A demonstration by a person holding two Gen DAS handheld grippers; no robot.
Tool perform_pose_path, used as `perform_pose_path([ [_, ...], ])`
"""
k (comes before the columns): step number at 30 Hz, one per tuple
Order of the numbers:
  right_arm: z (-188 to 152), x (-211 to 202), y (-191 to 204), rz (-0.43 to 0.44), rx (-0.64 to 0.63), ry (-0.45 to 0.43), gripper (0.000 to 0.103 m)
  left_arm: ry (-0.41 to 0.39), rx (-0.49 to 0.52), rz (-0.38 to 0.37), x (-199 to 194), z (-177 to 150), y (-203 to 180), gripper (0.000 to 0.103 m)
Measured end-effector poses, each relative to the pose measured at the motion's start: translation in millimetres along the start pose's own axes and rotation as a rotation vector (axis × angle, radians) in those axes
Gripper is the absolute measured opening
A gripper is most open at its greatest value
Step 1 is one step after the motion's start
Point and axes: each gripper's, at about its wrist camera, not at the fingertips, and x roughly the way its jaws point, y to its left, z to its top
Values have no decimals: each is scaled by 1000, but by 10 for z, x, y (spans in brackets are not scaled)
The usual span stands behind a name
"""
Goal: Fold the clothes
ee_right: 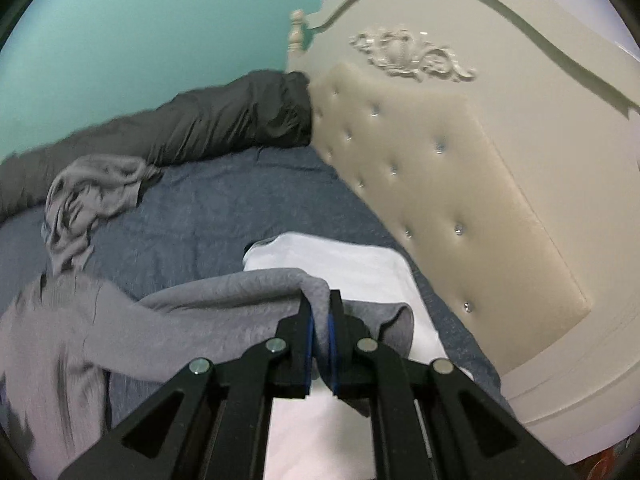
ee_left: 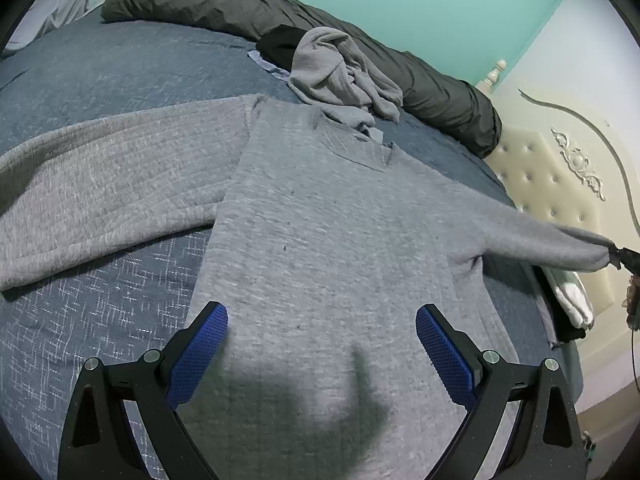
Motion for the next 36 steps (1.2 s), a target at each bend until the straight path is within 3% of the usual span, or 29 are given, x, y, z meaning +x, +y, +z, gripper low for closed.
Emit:
perform_pose_path([
  [2,50,82,-137,-3,55,32,6,3,5,4,17,8,-8,97],
  [5,66,425,-331,14,148,193,6,11,21,6,52,7,-37,98],
  [12,81,752,-376,-31,153,222,6,27,38,24,146,31,-40,97],
  [14,51,800,-434,-74,177,215,20,33,37,28,174,36,-31,98],
  [16,20,847,-491,-118,200,209,24,42,44,30,202,38,-40,98],
  [19,19,630,-507,-102,212,89,43,55,54,32,237,37,-68,98],
  [22,-52,388,-412,-13,218,-1,49,49,63,23,227,36,-111,98],
  [26,-306,50,-40,124,167,-46,49,33,76,8,139,35,-165,98],
  [30,-774,-192,471,307,134,-4,52,4,91,5,-21,54,-204,97],
  [36,-1616,-319,1233,558,119,181,57,-28,82,18,-335,58,-131,97],
])
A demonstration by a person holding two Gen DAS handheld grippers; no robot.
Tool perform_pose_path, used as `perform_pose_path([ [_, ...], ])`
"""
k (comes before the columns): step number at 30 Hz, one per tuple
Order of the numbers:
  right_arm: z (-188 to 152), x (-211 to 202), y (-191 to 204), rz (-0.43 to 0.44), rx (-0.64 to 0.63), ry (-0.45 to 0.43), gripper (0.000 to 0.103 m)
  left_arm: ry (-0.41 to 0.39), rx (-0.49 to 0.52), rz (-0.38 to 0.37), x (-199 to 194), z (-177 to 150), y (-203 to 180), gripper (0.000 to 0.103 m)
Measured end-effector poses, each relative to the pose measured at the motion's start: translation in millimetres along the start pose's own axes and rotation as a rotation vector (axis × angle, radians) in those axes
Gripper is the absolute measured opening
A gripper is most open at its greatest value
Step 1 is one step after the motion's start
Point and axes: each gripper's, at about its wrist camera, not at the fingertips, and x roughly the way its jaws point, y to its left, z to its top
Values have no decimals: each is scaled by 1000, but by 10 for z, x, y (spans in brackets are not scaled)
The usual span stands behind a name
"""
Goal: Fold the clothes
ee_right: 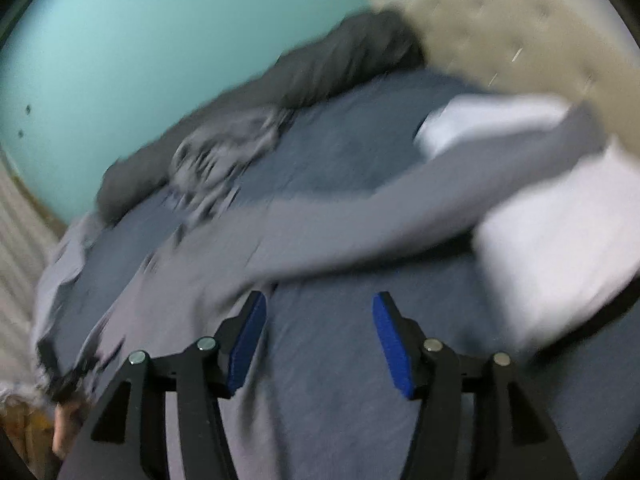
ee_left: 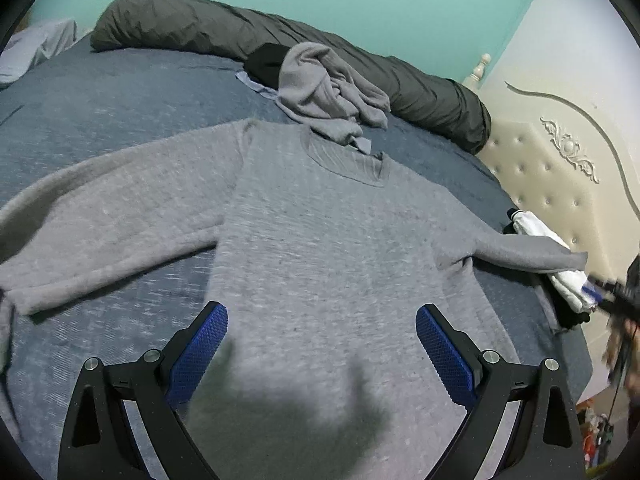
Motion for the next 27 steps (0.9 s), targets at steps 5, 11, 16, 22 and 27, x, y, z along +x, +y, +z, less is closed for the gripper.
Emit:
perform_pose_path([
  [5,-568,325,271,54,-70,140,57,1,4,26,-277,-104,118,98],
  [11,-1056,530,536,90,-154,275,57,-1,-17,34,-625,-172,210,98],
  [16,-1286,632,652,81,-207,341,57,17,-10,53,-899,-270,234,97],
  [22,-1534,698,631,70,-203,369,57,47,-42,40,-1103,-391,327,98],
  [27,-1605,680,614,70,-203,373,57,82,-55,41,-1179,-522,377,97],
])
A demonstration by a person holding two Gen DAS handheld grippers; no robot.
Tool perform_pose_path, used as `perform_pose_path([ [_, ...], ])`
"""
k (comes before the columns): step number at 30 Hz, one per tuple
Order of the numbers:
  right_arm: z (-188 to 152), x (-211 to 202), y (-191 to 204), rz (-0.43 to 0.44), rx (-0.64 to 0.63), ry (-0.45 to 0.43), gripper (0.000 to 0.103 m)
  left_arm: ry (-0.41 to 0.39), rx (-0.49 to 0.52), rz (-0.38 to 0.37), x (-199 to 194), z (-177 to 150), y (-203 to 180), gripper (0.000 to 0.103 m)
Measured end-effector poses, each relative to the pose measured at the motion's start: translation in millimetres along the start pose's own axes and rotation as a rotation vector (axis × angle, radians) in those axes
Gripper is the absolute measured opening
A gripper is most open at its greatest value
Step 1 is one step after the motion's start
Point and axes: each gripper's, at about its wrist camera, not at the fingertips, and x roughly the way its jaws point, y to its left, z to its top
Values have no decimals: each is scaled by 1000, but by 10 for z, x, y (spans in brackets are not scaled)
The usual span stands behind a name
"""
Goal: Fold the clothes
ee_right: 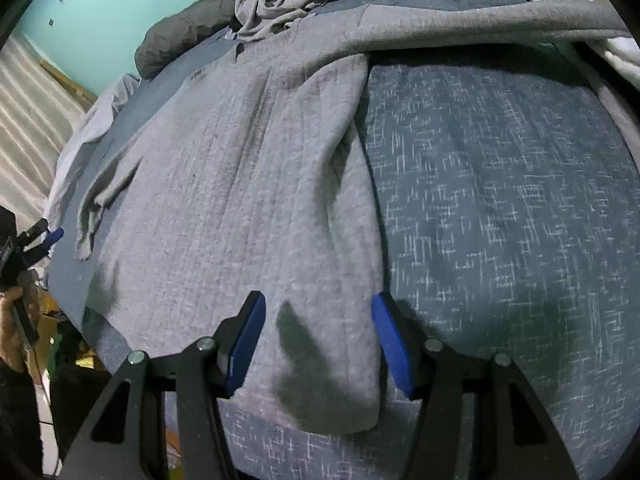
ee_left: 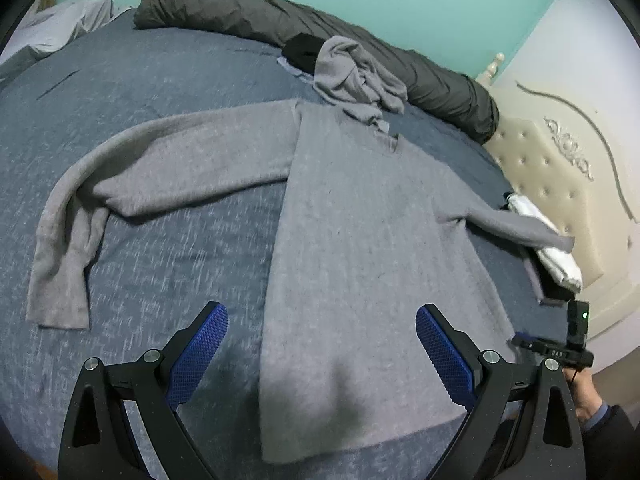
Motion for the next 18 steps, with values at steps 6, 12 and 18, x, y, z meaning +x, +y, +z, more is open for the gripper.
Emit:
perform_pose_path([
  [6,-27,39,58,-41,-57,-6,10,26,13,25,-48,-136,44,97],
  [12,-4,-209,-8,-28,-30,-81,3,25,48,38,-125,-189,50,98],
  [18,-33,-452,-386,35,119,-153,3,46,47,38,-50,-242,111,98],
])
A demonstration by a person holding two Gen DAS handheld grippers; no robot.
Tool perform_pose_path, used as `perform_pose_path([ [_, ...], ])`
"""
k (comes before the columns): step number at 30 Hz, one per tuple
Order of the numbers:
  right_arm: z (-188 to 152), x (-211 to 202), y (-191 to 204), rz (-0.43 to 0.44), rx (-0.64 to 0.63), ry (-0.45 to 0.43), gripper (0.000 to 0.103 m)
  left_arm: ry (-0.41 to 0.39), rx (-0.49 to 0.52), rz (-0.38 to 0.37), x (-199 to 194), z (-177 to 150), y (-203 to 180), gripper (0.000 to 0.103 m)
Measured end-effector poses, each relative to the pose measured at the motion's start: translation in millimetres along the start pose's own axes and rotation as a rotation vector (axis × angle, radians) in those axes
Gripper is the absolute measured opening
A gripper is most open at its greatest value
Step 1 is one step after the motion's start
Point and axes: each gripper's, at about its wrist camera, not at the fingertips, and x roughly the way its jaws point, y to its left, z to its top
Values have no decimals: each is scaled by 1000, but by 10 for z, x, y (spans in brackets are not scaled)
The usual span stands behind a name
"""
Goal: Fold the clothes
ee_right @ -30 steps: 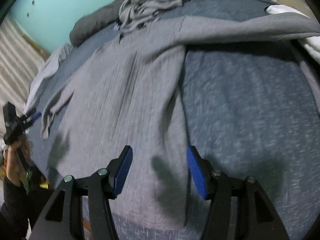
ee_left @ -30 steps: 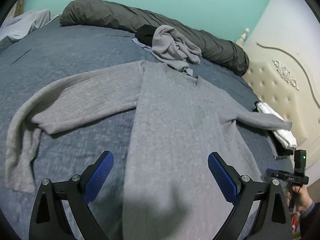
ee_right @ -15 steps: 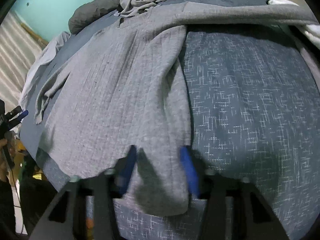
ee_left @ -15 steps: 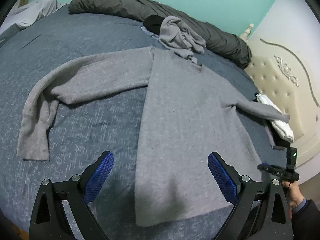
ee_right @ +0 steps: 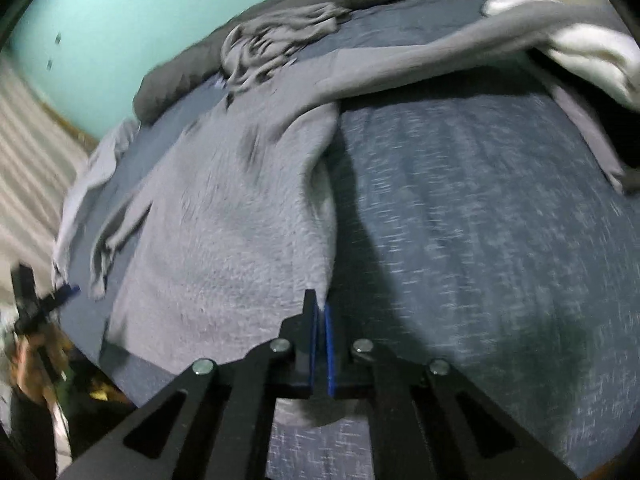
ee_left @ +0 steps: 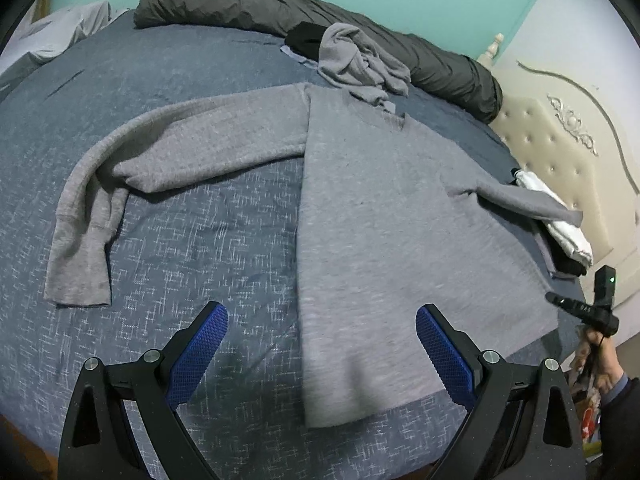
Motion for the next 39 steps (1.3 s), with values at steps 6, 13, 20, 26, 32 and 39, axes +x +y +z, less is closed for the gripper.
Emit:
perform_pose_path([
  [6,-51,-6,-274,-33,96,-11,3,56,23,-14,182,-95,-16,98],
  [13,-71,78,-269,-36,105,-9,3,124,16,3,435,-203,-3,97],
  [20,-86,93,-272,-18,96,1,3,186,14,5,637,-318,8,97],
  [26,-127,108,-292,-11,104,6,3,219,25,-37,733,-440,-40,94],
  [32,-127,87,-320,7,113,6,3,249,32,-83,733,-489,-41,67],
  [39,-133,102,-308,4,111,29,4,275,16,-129,749,-527,-18,33],
])
